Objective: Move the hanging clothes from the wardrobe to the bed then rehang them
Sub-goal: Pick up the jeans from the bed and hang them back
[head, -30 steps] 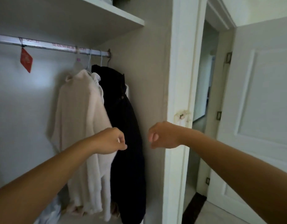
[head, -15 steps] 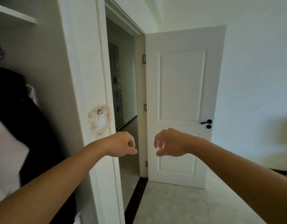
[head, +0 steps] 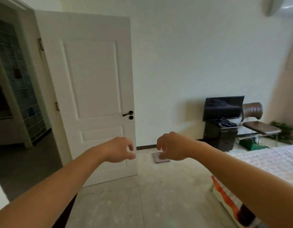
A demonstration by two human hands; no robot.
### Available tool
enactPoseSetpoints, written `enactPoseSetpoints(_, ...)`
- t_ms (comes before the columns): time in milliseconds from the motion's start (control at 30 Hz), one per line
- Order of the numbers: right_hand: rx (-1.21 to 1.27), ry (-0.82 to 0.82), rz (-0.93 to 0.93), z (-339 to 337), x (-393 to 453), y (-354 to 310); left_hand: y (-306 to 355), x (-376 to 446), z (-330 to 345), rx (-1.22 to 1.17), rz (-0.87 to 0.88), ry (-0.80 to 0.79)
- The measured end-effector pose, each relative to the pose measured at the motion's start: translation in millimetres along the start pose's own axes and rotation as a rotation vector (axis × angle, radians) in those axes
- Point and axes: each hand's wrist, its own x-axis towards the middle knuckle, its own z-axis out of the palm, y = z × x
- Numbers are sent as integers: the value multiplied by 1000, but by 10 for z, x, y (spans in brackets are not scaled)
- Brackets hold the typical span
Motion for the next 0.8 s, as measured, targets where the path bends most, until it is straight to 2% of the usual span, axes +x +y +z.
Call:
enactPoseSetpoints(367, 111, -8, 387, 52, -690, 1913, 1747, 1529, 736, 77, 367, -187)
enactPoseSetpoints(700, 157, 144, 783, 145, -1323, 3095, 3087, 2505, 1242, 191, 736, -298)
enactPoseSetpoints(800, 150, 185, 872, 226, -1572, 3326, 3440, 2670, 1465, 165, 805, -380)
